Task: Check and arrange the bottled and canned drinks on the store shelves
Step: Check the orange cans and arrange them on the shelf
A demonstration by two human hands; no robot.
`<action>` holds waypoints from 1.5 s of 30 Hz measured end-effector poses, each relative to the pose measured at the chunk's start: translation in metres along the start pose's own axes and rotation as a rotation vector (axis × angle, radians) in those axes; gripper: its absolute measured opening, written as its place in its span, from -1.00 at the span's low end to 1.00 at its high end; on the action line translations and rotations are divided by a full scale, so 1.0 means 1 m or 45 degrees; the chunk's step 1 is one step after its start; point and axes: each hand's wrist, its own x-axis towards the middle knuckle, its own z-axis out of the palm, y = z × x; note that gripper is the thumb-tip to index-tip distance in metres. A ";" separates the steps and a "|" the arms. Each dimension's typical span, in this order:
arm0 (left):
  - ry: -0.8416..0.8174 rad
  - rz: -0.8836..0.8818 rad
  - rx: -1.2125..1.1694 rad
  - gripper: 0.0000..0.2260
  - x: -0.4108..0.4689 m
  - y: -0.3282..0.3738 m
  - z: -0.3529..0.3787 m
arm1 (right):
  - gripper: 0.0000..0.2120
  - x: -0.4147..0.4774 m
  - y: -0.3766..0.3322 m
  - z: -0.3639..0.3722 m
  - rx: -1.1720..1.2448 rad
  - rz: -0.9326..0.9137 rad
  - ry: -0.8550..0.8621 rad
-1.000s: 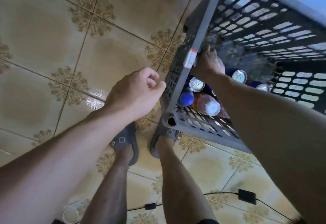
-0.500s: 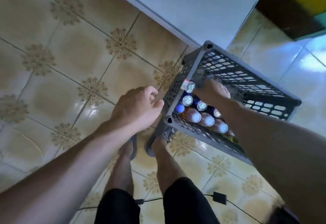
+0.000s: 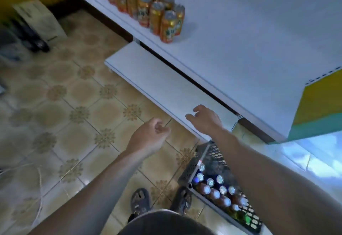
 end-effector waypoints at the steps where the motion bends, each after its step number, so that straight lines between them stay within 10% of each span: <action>1: 0.018 0.006 -0.064 -0.62 -0.007 0.007 -0.016 | -0.50 -0.008 -0.020 -0.011 0.035 -0.016 0.035; 10: 0.040 0.204 -0.259 -0.71 -0.005 0.039 -0.113 | -0.51 -0.016 -0.126 -0.087 0.213 -0.171 0.237; 22: 0.200 0.323 0.480 -0.62 0.158 0.104 -0.221 | -0.36 0.166 -0.202 -0.117 0.576 0.038 0.354; 36: -0.131 0.373 0.615 -0.62 0.304 0.145 -0.271 | -0.38 0.266 -0.235 -0.084 0.659 0.239 0.507; 45: -0.354 0.831 0.337 -0.38 0.331 0.132 -0.300 | -0.40 0.179 -0.281 -0.089 0.880 0.101 0.914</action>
